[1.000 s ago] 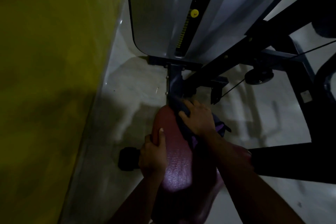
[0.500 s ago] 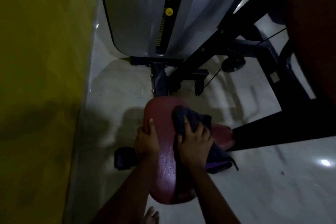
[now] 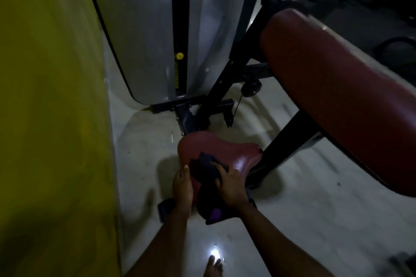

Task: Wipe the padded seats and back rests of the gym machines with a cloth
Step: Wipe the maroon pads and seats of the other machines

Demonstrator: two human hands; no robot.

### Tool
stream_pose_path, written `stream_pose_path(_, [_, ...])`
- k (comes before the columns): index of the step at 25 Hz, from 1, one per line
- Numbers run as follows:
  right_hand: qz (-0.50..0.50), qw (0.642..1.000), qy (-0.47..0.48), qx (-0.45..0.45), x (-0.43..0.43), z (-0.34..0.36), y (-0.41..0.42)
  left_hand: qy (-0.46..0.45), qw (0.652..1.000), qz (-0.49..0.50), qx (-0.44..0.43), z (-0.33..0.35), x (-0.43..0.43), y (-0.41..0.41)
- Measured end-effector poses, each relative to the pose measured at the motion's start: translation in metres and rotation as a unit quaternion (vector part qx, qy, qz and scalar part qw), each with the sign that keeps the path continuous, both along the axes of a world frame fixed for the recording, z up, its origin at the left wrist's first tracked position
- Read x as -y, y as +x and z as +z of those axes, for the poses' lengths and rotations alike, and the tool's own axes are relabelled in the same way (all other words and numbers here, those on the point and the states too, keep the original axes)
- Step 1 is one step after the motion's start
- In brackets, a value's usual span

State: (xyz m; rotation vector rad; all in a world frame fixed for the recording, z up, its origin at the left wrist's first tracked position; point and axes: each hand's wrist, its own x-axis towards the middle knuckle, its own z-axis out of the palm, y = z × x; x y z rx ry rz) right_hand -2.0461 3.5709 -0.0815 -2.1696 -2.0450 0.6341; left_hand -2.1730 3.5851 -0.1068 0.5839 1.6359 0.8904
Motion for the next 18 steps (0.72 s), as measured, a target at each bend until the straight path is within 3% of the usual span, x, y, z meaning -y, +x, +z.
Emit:
stream_pose_path(5, [-0.131,0.974,0.078,-0.168,0.065,0.076,0.025,0.063,0.996,-0.044,0.052,0.071,0.051,0.015])
stream_pose_path(9, [-0.255,0.897,0.183,-0.311,0.133,0.120,0.054,0.094,0.981,-0.154,0.074,0.102,0.083,0.058])
stream_pose_path(18, [-0.528,0.726,0.306,-0.317,0.244,0.144,0.162,0.108,0.879,-0.438,0.154,0.145,0.158,0.214])
